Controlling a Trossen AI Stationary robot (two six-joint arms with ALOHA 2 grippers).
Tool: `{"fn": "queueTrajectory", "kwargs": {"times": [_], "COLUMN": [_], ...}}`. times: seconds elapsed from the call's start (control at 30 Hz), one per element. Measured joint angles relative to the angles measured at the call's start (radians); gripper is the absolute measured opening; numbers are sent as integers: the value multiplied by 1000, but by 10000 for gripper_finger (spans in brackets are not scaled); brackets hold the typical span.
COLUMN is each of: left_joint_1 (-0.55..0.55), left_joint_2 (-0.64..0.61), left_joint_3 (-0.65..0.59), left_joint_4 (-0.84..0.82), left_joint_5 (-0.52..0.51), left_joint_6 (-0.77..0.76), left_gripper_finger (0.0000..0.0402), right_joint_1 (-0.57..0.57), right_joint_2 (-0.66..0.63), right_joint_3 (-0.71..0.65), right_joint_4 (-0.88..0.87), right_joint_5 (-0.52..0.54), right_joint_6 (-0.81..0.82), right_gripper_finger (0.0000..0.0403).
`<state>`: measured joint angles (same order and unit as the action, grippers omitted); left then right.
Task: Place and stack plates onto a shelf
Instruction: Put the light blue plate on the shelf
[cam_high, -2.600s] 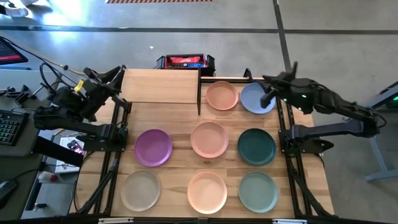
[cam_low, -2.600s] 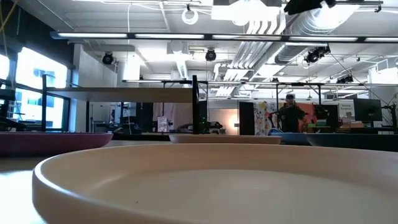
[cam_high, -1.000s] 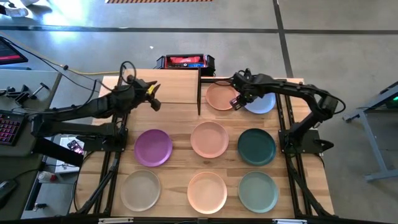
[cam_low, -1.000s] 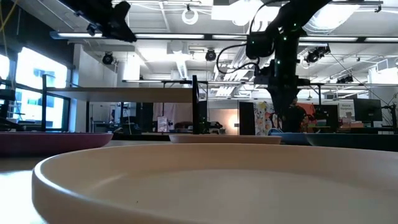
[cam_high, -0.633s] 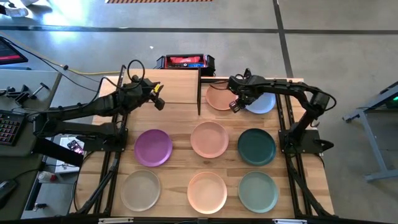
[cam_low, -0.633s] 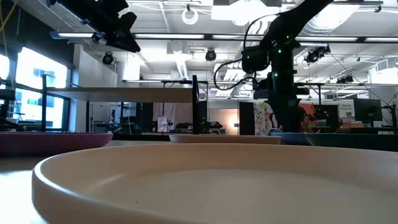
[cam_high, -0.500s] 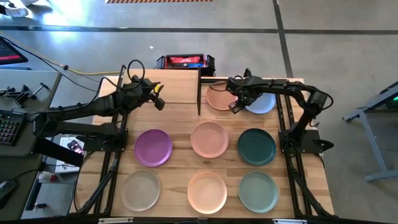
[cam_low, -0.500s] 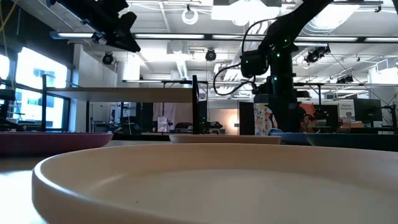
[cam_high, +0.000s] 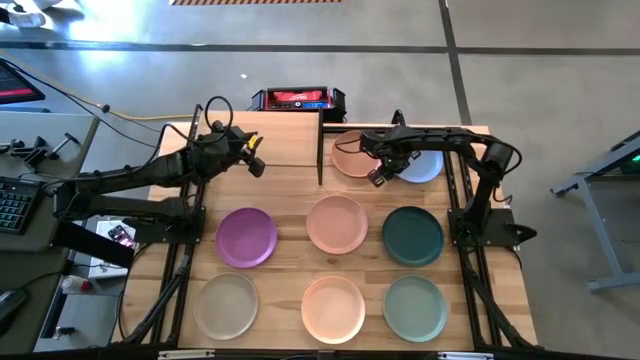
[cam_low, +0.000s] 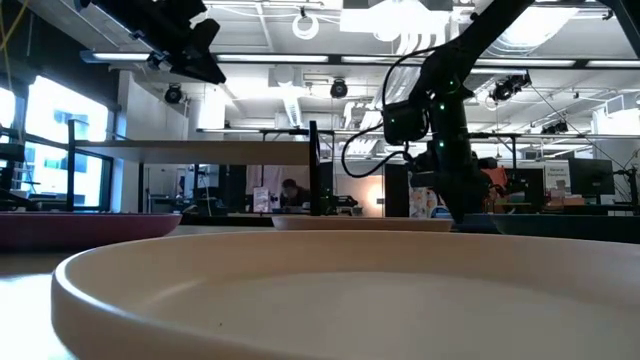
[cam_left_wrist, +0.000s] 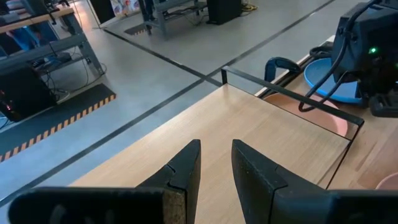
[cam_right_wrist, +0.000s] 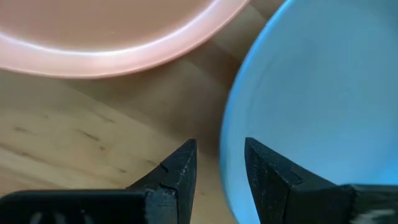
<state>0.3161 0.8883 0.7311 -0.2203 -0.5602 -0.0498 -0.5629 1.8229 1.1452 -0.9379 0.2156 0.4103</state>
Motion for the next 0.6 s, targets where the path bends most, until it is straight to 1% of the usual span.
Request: {"fn": "queueTrajectory", "kwargs": {"times": [0.07,0.17,0.43,0.6], "left_joint_1": [0,0,0,0], "left_joint_2": [0,0,0,0], "left_joint_3": [0,0,0,0], "left_joint_4": [0,0,0,0], "left_joint_5": [0,0,-1,-1], "left_joint_6": [0,0,0,0], "left_gripper_finger": [78,78,78,78], "right_joint_1": [0,-3,-7,-7], "right_joint_2": [0,0,0,0], "right_joint_3": [0,0,-4,-45], "right_joint_4": [0,2,12,30], "right_joint_5": [22,26,26,8], "right_joint_6": [0,-8,-18,-18], "right_gripper_finger": [115,115,115,114]}}
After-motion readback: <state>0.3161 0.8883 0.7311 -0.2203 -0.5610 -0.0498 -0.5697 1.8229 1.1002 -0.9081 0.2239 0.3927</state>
